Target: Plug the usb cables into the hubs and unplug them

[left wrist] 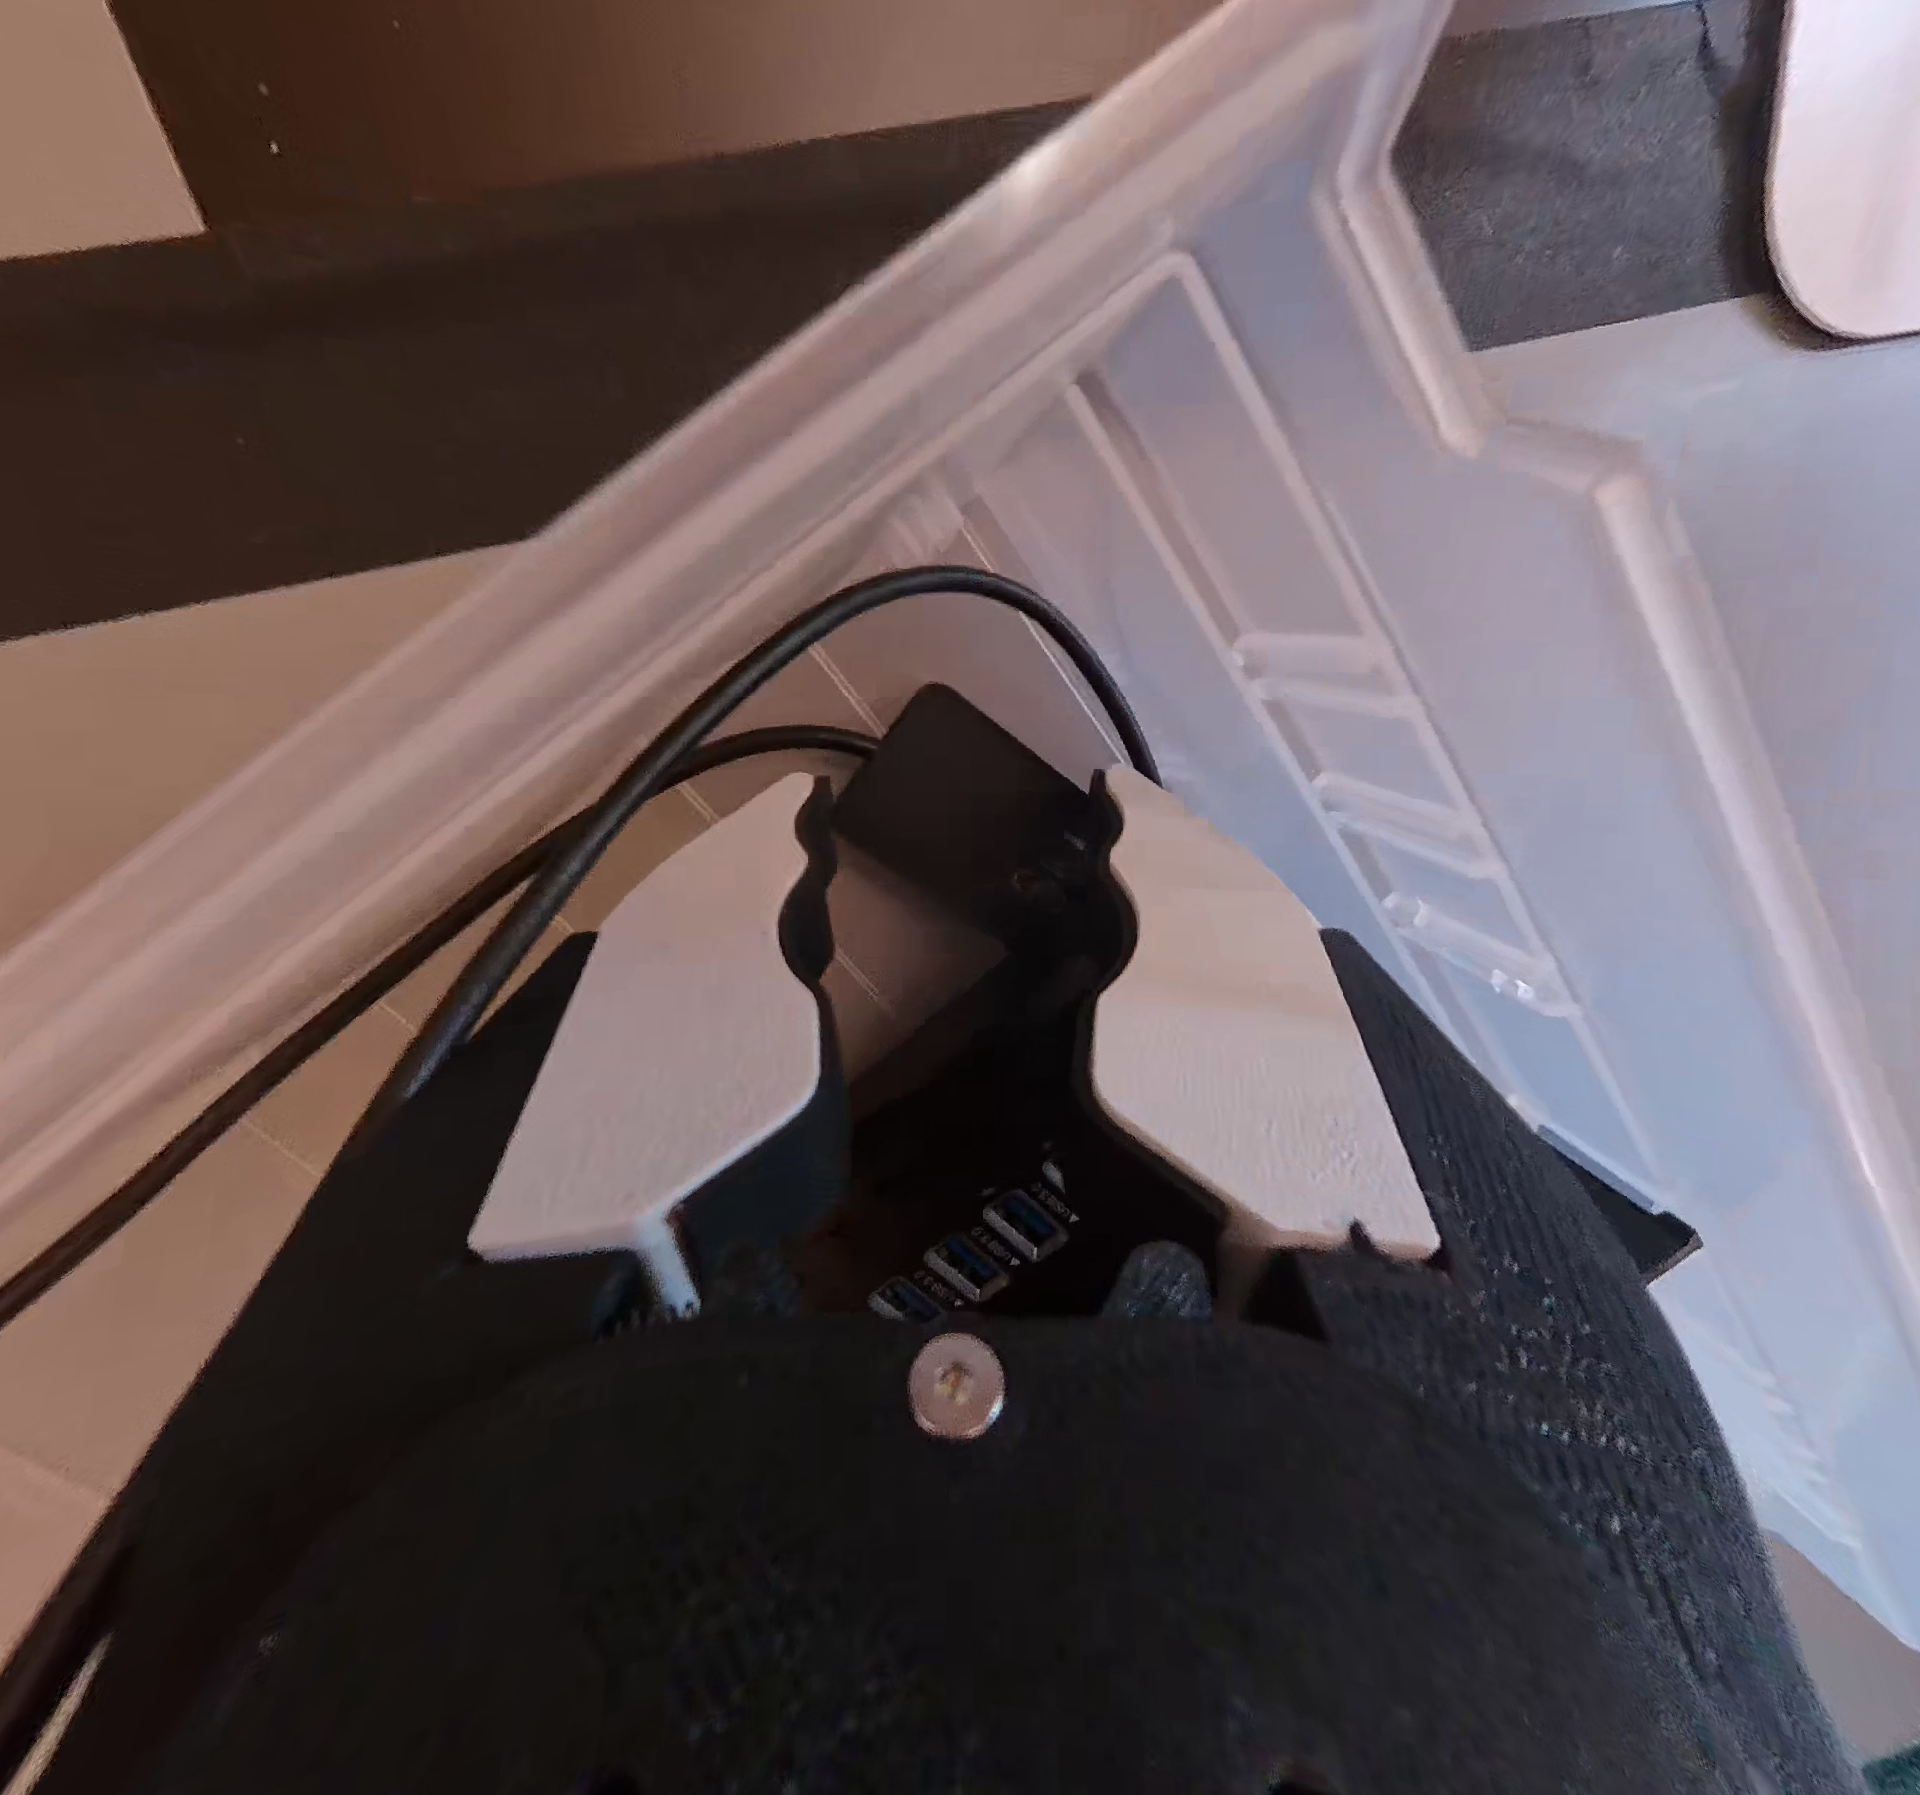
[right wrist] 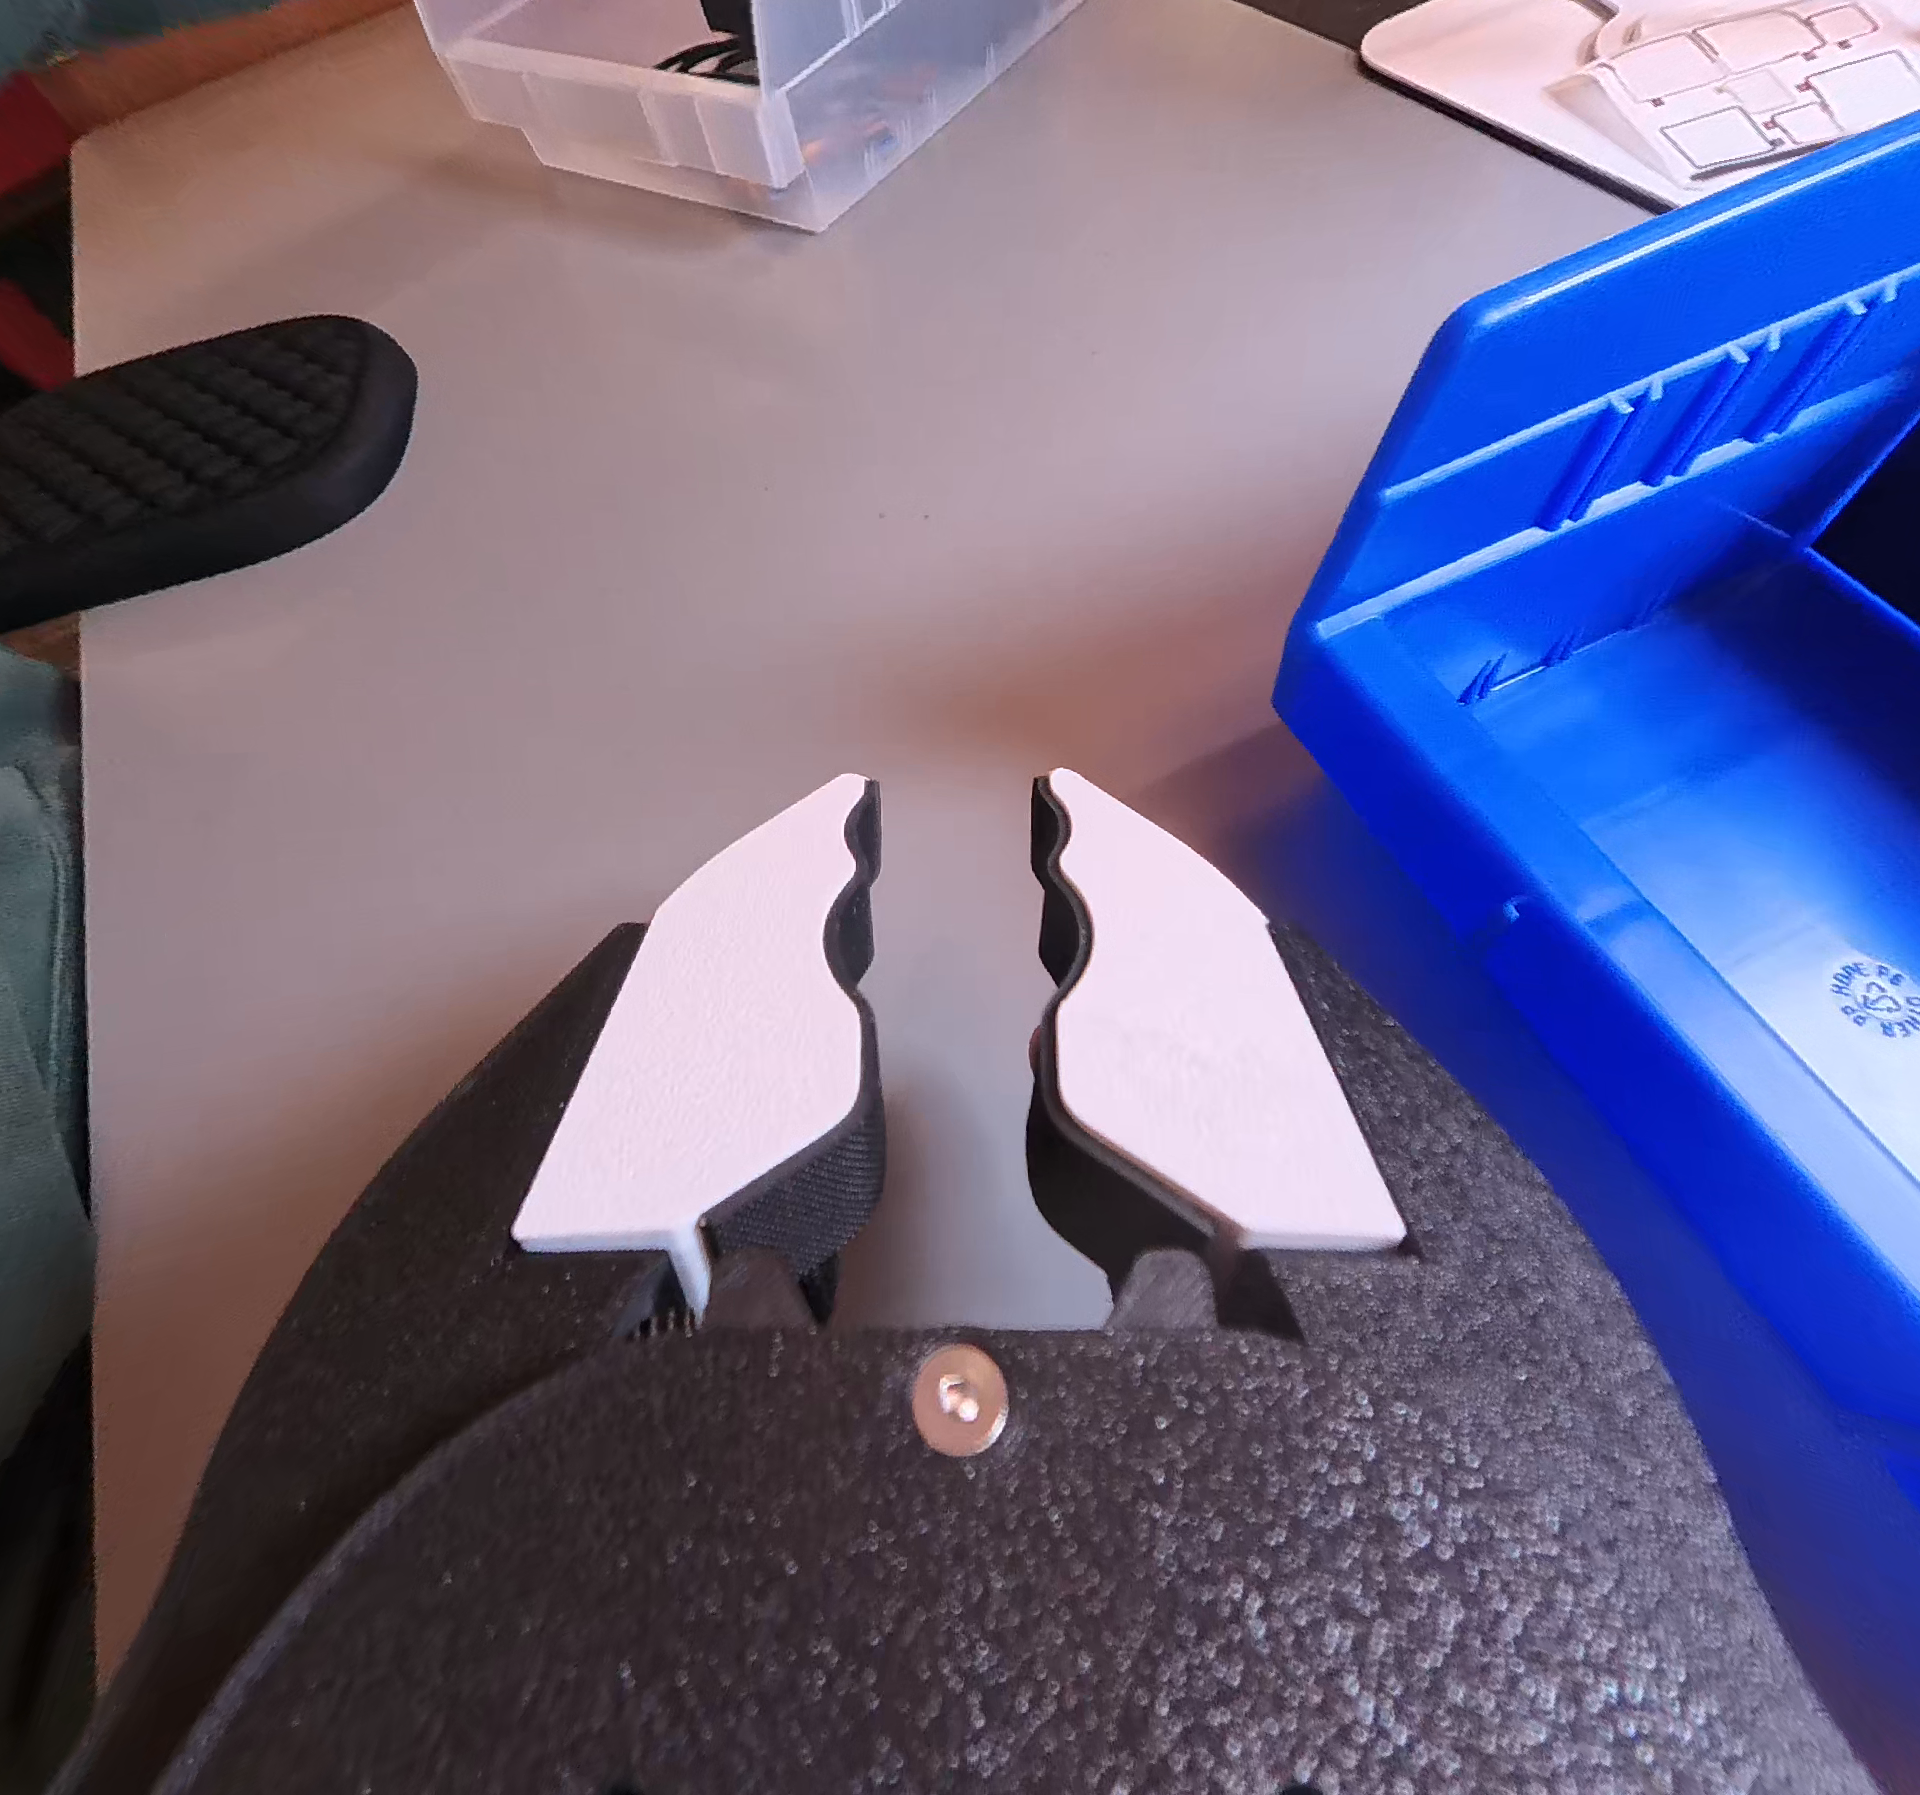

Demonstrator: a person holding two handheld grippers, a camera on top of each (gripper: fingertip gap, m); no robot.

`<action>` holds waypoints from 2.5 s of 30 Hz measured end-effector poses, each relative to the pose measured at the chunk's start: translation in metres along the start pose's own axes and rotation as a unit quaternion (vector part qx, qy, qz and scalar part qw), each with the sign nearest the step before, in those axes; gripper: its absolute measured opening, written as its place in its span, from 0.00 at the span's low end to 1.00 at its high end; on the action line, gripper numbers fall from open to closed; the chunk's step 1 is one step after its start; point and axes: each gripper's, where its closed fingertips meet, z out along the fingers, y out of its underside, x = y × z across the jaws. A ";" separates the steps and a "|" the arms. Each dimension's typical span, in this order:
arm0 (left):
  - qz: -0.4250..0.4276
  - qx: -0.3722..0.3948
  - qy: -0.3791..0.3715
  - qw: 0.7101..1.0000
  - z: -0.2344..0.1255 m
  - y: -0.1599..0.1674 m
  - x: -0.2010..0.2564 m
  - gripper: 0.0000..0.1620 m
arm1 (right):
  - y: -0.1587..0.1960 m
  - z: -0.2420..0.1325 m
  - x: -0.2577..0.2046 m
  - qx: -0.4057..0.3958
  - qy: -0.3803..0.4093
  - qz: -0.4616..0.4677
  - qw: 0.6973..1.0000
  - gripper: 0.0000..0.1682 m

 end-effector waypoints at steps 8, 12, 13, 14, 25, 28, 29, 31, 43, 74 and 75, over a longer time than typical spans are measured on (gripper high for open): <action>0.043 0.025 0.007 0.999 -0.021 -0.009 0.005 0.23 | 0.002 0.000 0.001 -0.001 -0.006 0.006 1.000 0.17; 0.076 0.056 0.016 0.995 -0.047 -0.018 0.010 0.16 | 0.003 0.002 0.001 -0.004 -0.007 0.005 1.000 0.17; 0.081 0.060 0.012 0.995 -0.052 -0.019 0.009 0.16 | 0.003 0.002 0.001 -0.005 -0.009 0.006 1.000 0.17; 0.083 0.064 0.010 0.994 -0.056 -0.019 0.009 0.16 | 0.003 0.003 0.001 -0.006 -0.009 0.006 1.000 0.17; 0.122 0.210 0.017 0.970 -0.141 -0.040 0.016 0.13 | -0.002 0.004 -0.004 0.000 0.001 -0.029 1.000 0.17; 0.138 0.262 0.022 0.955 -0.177 -0.041 0.021 0.13 | -0.006 0.004 -0.007 0.006 0.004 -0.043 0.999 0.17; 0.147 0.280 0.026 0.948 -0.190 -0.040 0.026 0.13 | -0.009 0.005 -0.008 0.011 0.005 -0.047 0.999 0.17; 0.175 0.311 0.040 0.933 -0.214 -0.035 0.045 0.13 | -0.018 0.005 -0.011 0.027 0.008 -0.057 0.998 0.17; 0.381 0.386 0.236 0.807 -0.225 0.101 0.306 0.12 | -0.128 0.039 -0.065 0.146 0.071 -0.110 0.981 0.39; 0.660 0.434 -0.089 0.607 -0.108 0.180 0.361 0.21 | -0.089 0.057 -0.021 -0.036 0.324 -0.499 0.803 0.07; 0.673 0.426 -0.115 0.593 -0.102 0.179 0.359 0.21 | -0.088 0.059 -0.026 -0.039 0.323 -0.516 0.792 0.07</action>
